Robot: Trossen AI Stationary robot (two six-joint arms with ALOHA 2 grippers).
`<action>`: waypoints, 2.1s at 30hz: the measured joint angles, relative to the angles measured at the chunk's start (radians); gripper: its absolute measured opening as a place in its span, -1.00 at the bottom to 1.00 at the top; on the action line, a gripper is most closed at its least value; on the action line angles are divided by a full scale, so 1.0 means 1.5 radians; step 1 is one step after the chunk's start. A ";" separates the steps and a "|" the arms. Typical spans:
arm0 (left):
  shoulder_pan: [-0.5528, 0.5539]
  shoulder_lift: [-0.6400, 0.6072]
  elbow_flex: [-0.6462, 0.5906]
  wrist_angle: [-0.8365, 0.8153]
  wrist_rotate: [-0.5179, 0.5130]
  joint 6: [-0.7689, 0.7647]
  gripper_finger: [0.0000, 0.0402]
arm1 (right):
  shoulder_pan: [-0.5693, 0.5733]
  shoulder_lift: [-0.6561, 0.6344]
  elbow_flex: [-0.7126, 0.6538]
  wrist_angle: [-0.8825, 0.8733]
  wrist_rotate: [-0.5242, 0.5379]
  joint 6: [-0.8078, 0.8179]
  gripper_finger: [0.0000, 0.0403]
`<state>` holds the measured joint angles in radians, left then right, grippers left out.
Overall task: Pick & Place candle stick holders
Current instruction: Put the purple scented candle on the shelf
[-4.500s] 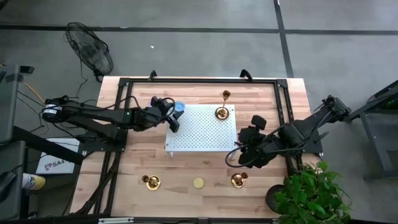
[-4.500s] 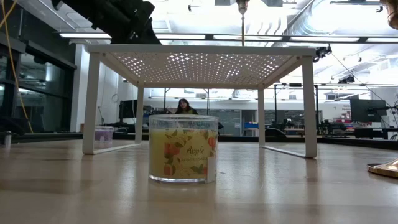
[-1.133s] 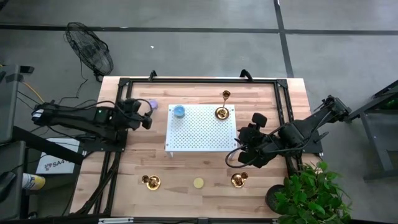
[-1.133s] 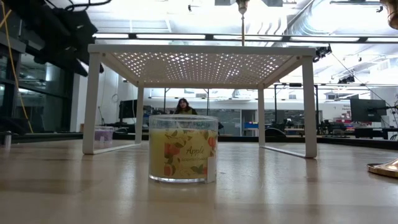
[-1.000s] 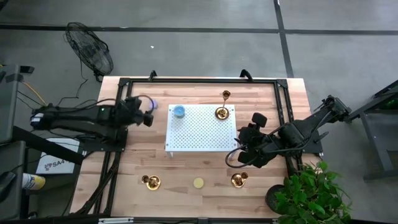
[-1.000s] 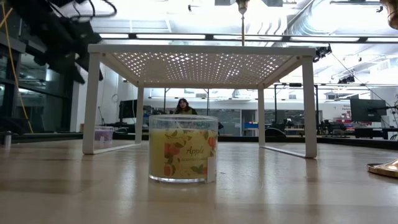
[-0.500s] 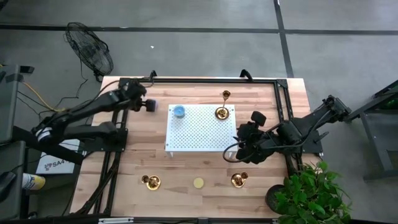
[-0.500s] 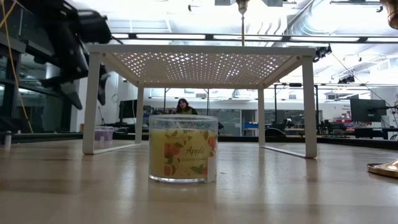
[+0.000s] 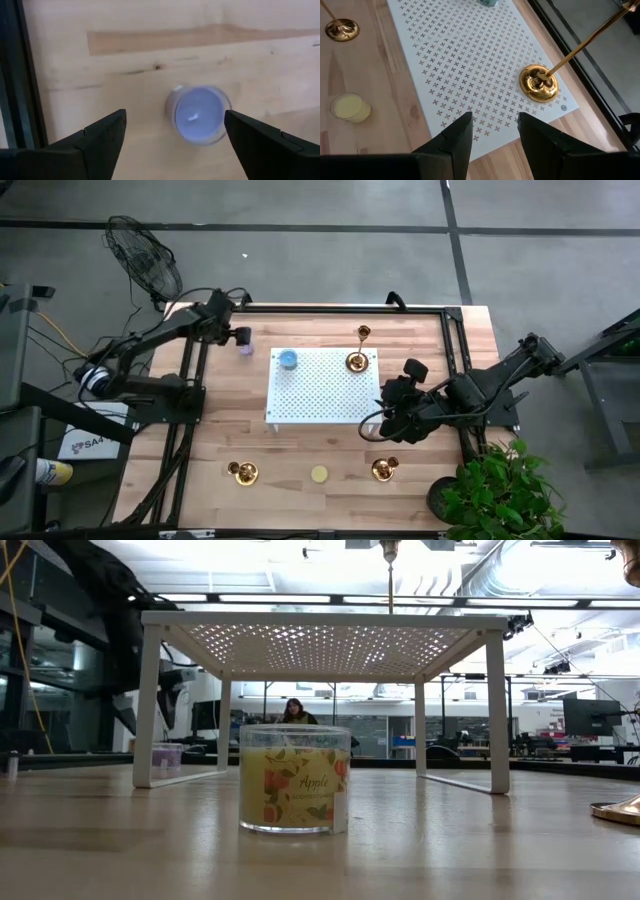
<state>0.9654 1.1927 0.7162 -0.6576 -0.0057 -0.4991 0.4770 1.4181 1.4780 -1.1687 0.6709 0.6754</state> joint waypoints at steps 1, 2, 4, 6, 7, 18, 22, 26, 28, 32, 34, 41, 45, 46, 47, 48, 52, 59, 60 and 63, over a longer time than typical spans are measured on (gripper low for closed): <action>0.004 0.009 0.010 -0.004 0.000 0.008 0.60 | 0.000 0.000 0.000 0.000 0.000 0.000 -0.24; 0.007 0.019 0.021 -0.007 0.002 0.017 0.57 | 0.000 0.000 0.000 0.000 0.000 0.000 -0.24; 0.009 0.037 0.038 -0.013 0.011 0.035 0.49 | 0.000 0.000 0.000 0.000 0.000 0.000 -0.24; 0.007 0.055 0.045 -0.023 0.021 0.063 0.40 | 0.000 0.000 0.000 0.000 0.000 0.000 -0.24; 0.007 0.064 0.048 -0.032 0.031 0.079 0.36 | 0.000 0.000 0.000 0.000 0.000 0.001 -0.24; 0.007 0.112 0.051 -0.053 0.029 0.098 0.15 | 0.000 0.000 0.000 0.000 -0.012 0.001 -0.24; 0.007 0.118 0.051 -0.060 0.032 0.084 0.10 | 0.000 0.000 0.000 0.000 -0.015 0.001 -0.24; 0.007 0.118 0.051 -0.069 0.032 0.083 0.03 | 0.000 0.000 0.000 0.000 -0.015 0.001 -0.24; 0.007 0.118 0.051 -0.072 0.032 0.083 -0.01 | 0.000 0.000 0.000 0.000 -0.014 0.001 -0.24; 0.007 0.118 0.051 -0.072 0.032 0.079 -0.12 | 0.000 0.000 0.000 0.000 -0.014 0.001 -0.24; 0.007 0.118 0.051 -0.070 0.032 0.072 -0.17 | 0.000 0.000 0.000 0.000 -0.014 0.001 -0.24; 0.007 0.118 0.051 -0.066 0.032 0.067 -0.29 | 0.000 0.000 0.000 0.000 -0.014 0.001 -0.24; 0.007 0.118 0.051 -0.067 0.032 0.062 -0.34 | 0.000 0.000 0.000 0.000 -0.013 0.001 -0.24; 0.007 0.118 0.051 -0.067 0.033 0.060 -0.35 | 0.000 0.000 0.000 0.000 -0.013 0.001 -0.24; 0.007 0.118 0.051 -0.067 0.033 0.056 -0.36 | 0.000 0.000 0.000 0.000 -0.013 0.001 -0.24; 0.007 0.118 0.051 -0.067 0.033 0.055 -0.37 | 0.000 0.000 0.000 0.000 -0.013 0.001 -0.24; 0.007 0.118 0.051 -0.067 0.033 0.055 -0.41 | 0.000 0.000 0.000 0.000 -0.013 0.001 -0.24; 0.007 0.118 0.051 -0.066 0.045 0.050 -0.52 | 0.000 0.000 0.000 0.000 -0.013 0.004 -0.24; 0.007 0.118 0.051 -0.066 0.045 0.050 -0.53 | 0.000 0.000 0.000 0.000 -0.013 0.004 -0.24; 0.007 0.118 0.051 -0.066 0.045 0.050 -0.55 | 0.000 0.000 0.000 0.000 -0.013 0.004 -0.24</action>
<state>0.9752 1.3689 0.7921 -0.7567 0.0620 -0.4246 0.4774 1.4181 1.4780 -1.1690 0.6518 0.6807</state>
